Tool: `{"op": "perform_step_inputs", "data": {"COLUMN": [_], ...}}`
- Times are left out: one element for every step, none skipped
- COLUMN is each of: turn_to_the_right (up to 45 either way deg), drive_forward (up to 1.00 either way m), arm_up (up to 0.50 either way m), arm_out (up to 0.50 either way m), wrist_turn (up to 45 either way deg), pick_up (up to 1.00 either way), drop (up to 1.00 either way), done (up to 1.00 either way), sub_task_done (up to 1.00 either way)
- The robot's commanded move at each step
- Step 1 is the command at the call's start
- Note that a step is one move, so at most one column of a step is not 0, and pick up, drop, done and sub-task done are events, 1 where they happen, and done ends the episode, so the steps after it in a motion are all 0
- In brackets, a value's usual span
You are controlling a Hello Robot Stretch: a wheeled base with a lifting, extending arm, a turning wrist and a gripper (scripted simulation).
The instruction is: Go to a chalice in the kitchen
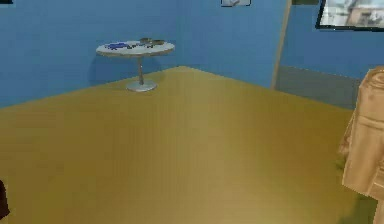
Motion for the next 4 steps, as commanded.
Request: {"op": "perform_step_inputs", "data": {"turn_to_the_right": [0.0,12.0,0.0,27.0], "drive_forward": [1.00,0.00,0.10,0.00], "arm_up": [0.00,0.00,0.00,0.00], "arm_out": [0.00,0.00,0.00,0.00], "wrist_turn": [0.0,0.0,0.0,0.0], "pick_up": [0.00,0.00,0.00,0.00], "drop": [0.00,0.00,0.00,0.00], "done": [0.00,0.00,0.00,0.00], "sub_task_done": [0.00,0.00,0.00,0.00]}}
